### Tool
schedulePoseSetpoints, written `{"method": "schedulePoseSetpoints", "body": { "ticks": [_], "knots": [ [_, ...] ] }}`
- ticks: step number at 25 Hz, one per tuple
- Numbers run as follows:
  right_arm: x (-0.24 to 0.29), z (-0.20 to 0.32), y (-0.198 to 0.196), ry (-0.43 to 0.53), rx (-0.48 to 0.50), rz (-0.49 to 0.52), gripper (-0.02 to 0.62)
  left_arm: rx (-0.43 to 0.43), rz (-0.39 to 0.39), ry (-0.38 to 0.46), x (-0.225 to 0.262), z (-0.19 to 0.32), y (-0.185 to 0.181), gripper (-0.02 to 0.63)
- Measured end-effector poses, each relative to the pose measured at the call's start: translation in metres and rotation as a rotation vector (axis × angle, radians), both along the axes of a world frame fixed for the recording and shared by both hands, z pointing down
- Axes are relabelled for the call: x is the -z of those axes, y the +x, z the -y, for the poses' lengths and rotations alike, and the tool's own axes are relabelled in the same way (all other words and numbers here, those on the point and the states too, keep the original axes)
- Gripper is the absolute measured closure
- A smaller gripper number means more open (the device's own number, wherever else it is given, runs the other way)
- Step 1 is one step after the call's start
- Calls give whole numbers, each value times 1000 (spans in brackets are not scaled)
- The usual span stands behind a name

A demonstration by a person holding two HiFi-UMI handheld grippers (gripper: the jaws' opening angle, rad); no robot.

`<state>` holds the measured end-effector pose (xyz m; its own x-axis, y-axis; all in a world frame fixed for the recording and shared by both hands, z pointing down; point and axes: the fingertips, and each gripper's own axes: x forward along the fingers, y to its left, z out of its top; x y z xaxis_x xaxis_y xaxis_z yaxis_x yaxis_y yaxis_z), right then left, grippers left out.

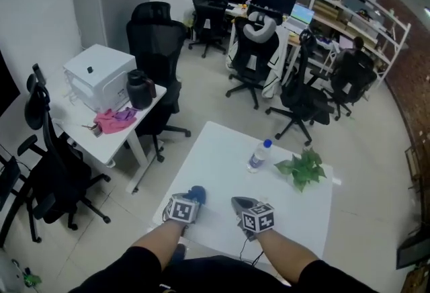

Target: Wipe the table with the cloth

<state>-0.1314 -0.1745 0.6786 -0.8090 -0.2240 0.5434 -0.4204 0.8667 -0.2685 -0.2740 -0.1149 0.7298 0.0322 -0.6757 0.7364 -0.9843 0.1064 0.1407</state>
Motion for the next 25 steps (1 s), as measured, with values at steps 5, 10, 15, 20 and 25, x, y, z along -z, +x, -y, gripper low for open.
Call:
{"method": "schedulePoseSetpoints", "body": {
  "ticks": [5,10,15,20,25],
  "knots": [
    [14,33,55,24,-114,16,584,-99,-16,25,19,53,52,511],
    [23,71,127,49,-258,23,584,-211,-27,35,28,103,118,512],
    [25,95,200,64,-379,12,584,-295,-39,-1,21,132,182,512],
    [19,101,255,55,-448,1,584,-302,4,-42,10,152,210,512],
    [8,102,296,43,-498,-7,584,-369,24,-71,-4,167,247,512]
  ]
}}
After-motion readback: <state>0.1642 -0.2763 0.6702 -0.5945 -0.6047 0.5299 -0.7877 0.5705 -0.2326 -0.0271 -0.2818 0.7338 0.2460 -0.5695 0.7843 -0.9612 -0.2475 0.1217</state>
